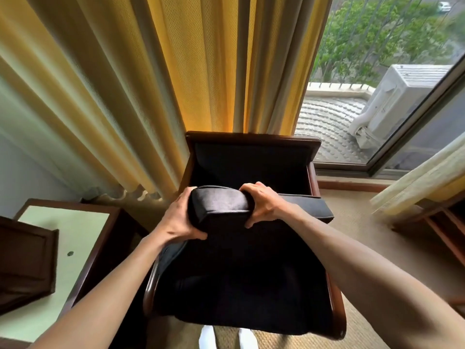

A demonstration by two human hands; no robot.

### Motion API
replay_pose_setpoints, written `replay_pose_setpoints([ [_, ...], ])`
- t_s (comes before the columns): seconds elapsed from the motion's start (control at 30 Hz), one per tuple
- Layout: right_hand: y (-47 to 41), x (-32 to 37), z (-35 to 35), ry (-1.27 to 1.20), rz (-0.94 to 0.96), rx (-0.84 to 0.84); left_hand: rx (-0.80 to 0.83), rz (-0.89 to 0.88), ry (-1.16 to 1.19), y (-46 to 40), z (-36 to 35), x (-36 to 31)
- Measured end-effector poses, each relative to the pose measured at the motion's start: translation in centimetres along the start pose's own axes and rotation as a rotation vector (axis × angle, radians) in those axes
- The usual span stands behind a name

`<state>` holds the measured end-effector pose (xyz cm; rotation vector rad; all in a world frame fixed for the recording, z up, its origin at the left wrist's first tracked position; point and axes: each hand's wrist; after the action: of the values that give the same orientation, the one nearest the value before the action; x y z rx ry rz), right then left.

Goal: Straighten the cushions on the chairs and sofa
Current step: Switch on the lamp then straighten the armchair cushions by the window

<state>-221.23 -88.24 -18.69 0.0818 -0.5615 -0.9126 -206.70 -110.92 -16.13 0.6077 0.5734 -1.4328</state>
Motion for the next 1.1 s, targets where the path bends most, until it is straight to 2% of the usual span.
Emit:
replay_pose_setpoints([
  [0.1,-0.5,0.1,-2.4,-0.046,0.044,-0.035,-0.016,0.032,-0.031,0.6,0.4,1.9],
  [0.17,-0.9,-0.2,-2.7,-0.008,0.041,0.006,0.027,0.035,-0.079,0.2,1.0,2.7],
  [0.23,-1.1,-1.3,-2.6,0.038,-0.007,0.030,0.056,0.061,-0.138,-0.5,1.2,1.9],
  [0.37,-1.3,-4.9,-2.3,0.156,-0.110,0.060,-0.045,0.010,-0.283,-1.9,0.3,0.0],
  [0.47,-1.2,-6.8,-2.5,0.219,-0.169,0.052,-0.045,-0.002,-0.359,-2.9,-0.1,-0.9],
  [0.6,-1.8,-6.3,0.1,0.356,-0.167,0.039,-0.080,-0.038,-0.317,-4.6,1.5,-1.7],
  [0.8,-1.4,-4.7,3.3,0.316,-0.207,-0.011,-0.024,-0.052,-0.254,-6.4,4.6,0.3],
  [1.0,0.0,-5.8,2.5,0.333,-0.323,-0.012,0.074,-0.169,-0.228,-9.4,3.2,-0.4],
  [1.1,0.7,-7.3,1.7,0.348,-0.326,-0.016,0.031,-0.224,-0.142,-10.2,2.0,0.6],
])
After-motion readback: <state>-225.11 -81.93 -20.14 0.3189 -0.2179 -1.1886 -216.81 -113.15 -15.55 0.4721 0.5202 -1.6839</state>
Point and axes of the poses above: each hand's wrist, its own y-axis away from the middle knuckle, its own z-axis out of the back of the hand, x = y × z, and after that the axes turned 9 degrees about -z, right-handed
